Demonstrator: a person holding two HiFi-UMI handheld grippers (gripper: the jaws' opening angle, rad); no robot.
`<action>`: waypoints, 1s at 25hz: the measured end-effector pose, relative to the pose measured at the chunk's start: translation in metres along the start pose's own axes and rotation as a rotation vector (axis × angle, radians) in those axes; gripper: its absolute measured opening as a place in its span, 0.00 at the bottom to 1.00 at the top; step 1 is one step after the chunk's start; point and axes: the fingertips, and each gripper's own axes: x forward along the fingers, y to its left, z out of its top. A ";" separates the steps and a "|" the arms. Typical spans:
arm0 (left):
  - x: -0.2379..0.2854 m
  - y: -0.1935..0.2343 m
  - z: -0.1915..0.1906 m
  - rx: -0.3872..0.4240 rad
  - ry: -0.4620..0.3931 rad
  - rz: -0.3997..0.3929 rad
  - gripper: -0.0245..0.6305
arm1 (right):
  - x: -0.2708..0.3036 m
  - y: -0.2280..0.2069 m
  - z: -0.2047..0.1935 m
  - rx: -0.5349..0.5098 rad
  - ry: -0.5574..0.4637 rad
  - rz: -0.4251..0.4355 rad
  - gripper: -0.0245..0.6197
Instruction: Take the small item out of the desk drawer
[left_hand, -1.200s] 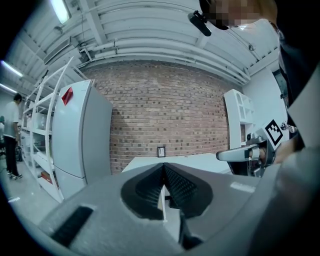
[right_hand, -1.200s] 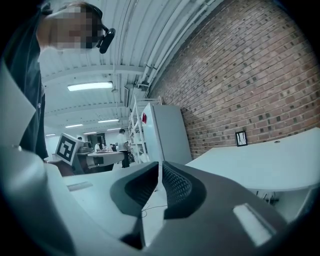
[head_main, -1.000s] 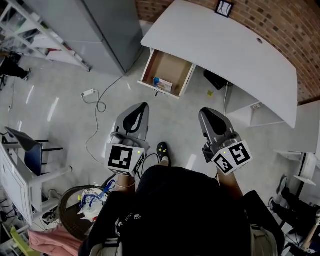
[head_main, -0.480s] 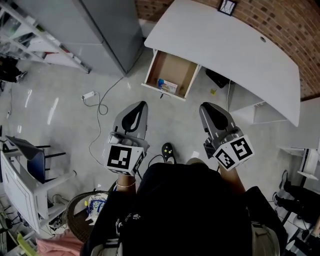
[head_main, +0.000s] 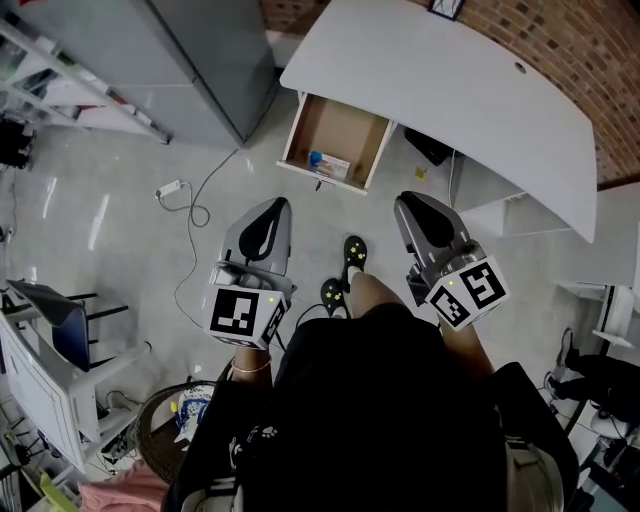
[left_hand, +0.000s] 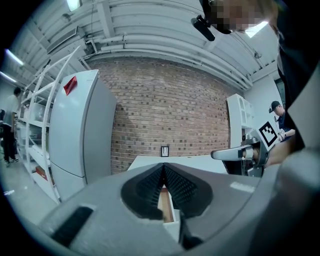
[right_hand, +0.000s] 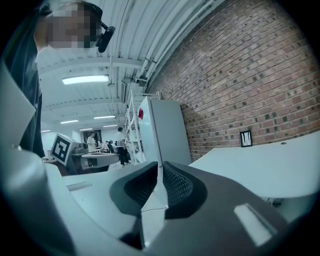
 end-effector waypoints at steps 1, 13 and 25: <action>0.000 0.002 0.000 -0.001 0.000 0.006 0.03 | 0.002 -0.002 0.001 -0.002 0.000 0.002 0.08; 0.030 0.032 0.003 0.011 0.016 0.064 0.03 | 0.050 -0.029 0.006 0.001 0.014 0.064 0.09; 0.087 0.051 0.005 -0.026 0.023 0.088 0.03 | 0.088 -0.076 0.009 0.008 0.036 0.100 0.10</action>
